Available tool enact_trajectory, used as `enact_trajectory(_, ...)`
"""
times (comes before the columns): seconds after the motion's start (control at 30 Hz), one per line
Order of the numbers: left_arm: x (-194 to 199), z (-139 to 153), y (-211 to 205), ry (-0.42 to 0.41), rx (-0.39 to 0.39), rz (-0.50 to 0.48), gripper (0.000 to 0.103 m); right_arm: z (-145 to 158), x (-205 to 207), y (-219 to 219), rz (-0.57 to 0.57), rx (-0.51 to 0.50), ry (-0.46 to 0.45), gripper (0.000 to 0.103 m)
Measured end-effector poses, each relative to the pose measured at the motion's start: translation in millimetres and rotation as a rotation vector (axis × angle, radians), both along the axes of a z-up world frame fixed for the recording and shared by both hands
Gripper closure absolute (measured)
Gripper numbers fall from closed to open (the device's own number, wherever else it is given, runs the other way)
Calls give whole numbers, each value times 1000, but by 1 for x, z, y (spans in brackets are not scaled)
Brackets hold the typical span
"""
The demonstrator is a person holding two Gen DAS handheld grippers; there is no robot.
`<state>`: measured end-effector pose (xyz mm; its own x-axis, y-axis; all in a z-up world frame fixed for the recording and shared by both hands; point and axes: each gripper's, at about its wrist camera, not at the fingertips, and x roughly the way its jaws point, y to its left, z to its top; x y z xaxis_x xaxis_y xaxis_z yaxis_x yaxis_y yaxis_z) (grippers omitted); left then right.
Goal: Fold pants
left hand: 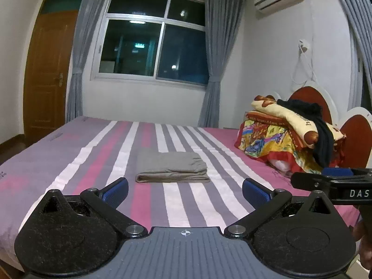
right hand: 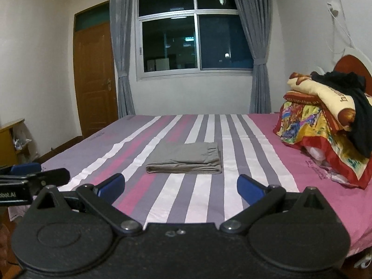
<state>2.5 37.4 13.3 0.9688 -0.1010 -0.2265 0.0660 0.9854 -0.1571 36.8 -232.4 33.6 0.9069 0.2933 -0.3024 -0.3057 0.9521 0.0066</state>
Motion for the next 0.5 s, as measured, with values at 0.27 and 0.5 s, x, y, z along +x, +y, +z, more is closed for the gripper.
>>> enact_trajectory(0.27, 0, 1, -1, -7, 0, 3, 0, -1, -4, -3, -16, -1, -16, 0)
enact_trajectory(0.5, 0, 4, -1, -24, 2, -1, 0, 6, -5, -8, -17, 44, -9, 0)
